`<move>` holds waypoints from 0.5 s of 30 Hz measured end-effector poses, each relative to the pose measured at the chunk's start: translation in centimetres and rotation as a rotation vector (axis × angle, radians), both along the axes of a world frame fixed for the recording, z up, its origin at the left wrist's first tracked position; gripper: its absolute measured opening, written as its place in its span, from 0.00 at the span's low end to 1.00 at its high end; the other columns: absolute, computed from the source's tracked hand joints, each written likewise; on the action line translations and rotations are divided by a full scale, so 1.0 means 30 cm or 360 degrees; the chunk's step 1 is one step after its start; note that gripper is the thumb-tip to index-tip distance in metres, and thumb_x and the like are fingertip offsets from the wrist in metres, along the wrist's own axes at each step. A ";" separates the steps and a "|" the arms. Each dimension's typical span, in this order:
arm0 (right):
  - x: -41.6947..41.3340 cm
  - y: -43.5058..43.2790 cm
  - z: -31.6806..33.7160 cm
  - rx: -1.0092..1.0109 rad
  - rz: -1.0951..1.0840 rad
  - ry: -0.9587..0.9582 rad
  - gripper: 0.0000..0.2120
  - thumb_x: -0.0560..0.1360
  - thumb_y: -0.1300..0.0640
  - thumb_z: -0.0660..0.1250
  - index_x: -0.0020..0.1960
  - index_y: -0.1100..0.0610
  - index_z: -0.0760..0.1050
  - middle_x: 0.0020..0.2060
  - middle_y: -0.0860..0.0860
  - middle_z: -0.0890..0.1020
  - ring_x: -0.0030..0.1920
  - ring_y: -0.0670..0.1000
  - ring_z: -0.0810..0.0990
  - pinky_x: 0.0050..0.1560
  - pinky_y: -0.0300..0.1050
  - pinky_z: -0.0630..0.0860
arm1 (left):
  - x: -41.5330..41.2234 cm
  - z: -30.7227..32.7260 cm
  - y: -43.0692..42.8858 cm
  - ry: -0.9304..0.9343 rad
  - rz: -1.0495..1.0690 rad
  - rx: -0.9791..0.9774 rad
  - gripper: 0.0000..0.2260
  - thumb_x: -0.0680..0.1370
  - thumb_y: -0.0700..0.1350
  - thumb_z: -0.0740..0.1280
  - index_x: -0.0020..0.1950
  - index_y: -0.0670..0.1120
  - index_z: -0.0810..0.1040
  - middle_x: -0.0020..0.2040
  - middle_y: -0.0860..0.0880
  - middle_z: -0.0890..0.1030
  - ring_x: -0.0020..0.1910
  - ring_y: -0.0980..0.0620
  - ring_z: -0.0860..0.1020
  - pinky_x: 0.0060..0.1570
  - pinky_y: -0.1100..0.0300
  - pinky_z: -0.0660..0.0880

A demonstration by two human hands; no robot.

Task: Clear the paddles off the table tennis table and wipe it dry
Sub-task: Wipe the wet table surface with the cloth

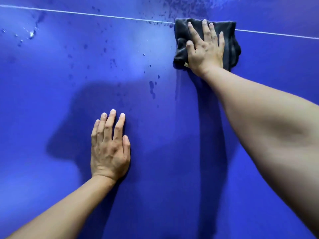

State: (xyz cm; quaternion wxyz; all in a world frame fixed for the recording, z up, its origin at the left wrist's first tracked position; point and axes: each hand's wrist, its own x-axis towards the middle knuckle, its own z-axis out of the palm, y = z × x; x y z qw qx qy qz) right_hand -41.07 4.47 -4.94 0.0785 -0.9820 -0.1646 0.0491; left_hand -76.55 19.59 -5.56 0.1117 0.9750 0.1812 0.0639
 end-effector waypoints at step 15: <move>-0.547 0.066 -0.006 0.0046 0.0270 -0.0029 0.28 0.82 0.42 0.47 0.82 0.40 0.54 0.83 0.54 0.54 0.83 0.54 0.49 0.81 0.61 0.42 | 0.003 -0.003 0.008 0.0035 -0.0025 0.0000 0.25 0.80 0.47 0.55 0.78 0.44 0.67 0.78 0.41 0.66 0.79 0.39 0.61 0.79 0.44 0.54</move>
